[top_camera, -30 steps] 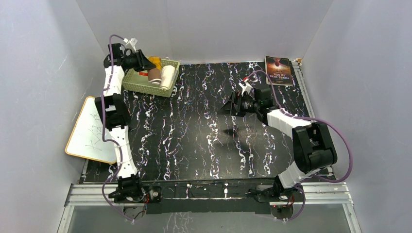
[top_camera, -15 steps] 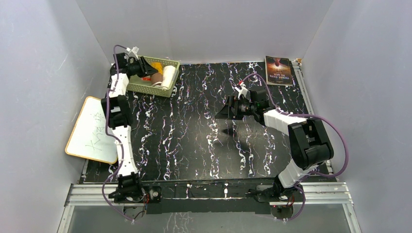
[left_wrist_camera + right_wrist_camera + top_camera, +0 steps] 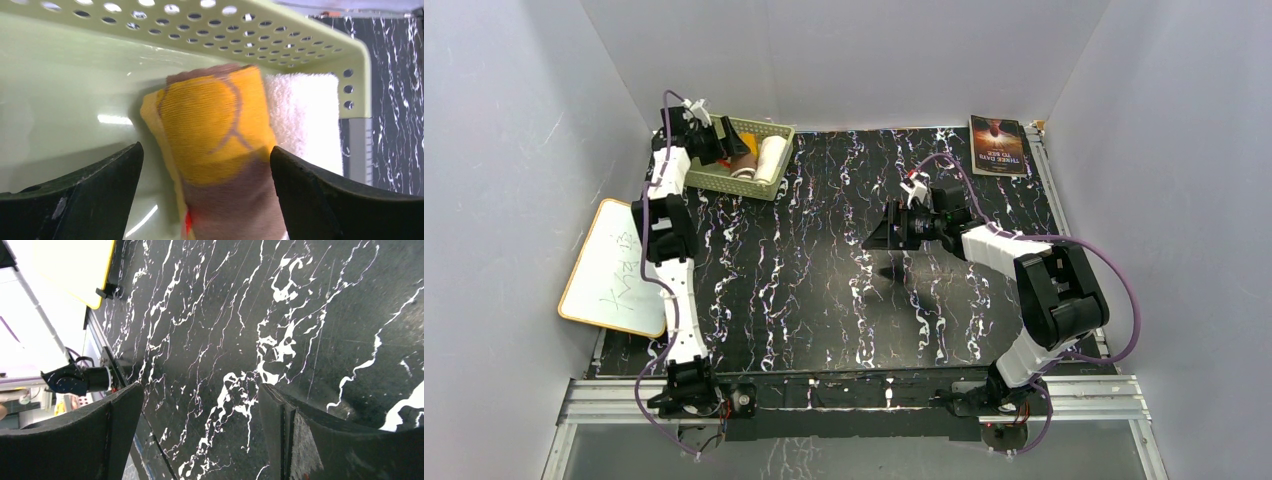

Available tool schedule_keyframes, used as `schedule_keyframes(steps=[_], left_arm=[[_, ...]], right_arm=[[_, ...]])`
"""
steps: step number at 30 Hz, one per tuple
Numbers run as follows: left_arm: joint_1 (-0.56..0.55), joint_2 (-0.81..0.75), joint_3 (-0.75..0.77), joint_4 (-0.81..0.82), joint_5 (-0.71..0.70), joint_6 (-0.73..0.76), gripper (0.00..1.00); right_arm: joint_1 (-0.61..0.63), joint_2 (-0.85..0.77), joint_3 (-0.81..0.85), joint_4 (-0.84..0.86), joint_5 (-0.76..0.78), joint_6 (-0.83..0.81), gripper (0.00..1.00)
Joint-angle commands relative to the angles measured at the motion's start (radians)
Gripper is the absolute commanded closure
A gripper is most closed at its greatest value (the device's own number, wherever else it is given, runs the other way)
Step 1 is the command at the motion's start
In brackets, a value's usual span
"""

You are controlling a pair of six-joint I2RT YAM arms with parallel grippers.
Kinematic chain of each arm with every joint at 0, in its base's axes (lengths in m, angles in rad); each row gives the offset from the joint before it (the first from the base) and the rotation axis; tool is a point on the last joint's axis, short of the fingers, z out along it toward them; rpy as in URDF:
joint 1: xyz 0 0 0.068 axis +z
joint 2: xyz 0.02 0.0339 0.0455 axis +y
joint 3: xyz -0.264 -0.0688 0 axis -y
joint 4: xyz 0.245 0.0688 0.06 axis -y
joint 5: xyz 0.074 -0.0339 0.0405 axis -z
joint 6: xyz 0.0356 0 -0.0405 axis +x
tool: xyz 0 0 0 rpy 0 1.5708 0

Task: Roll the towels
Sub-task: Place the towel in the bin, then reset both arms

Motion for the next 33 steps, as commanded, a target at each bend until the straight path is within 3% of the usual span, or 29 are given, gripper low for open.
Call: schedule_keyframes(steps=[1, 2, 4, 10, 15, 19, 26, 33], left_arm=[[0.01, -0.223, -0.017, -0.001, -0.066, 0.02, 0.02], [0.009, -0.253, -0.023, 0.004, -0.067, 0.024, 0.02], [0.009, -0.314, -0.041, 0.015, -0.066, 0.035, 0.02], [0.008, -0.529, -0.164, 0.033, -0.086, 0.047, 0.02], [0.001, -0.779, -0.445, 0.126, -0.132, -0.012, 0.02], [-0.011, -1.015, -0.694, 0.18, -0.204, -0.065, 0.02], [-0.017, -1.392, -1.155, 0.242, -0.26, -0.125, 0.02], [-0.02, -1.543, -1.359, 0.247, -0.258, -0.137, 0.02]], right_arm=[[0.004, -0.025, 0.075, -0.009, 0.076, -0.049, 0.17], [0.004, -0.034, 0.09, -0.023, 0.109, -0.06, 0.17], [0.004, -0.06, 0.119, -0.046, 0.184, -0.076, 0.02], [0.002, -0.151, 0.197, -0.065, 0.503, 0.023, 0.02], [0.003, -0.126, 0.318, -0.21, 0.713, 0.135, 0.02], [0.004, -0.18, 0.313, -0.248, 0.815, 0.133, 0.02], [0.004, -0.348, 0.198, -0.191, 0.825, 0.096, 0.02], [0.004, -0.426, 0.146, -0.17, 0.821, 0.049, 0.02]])
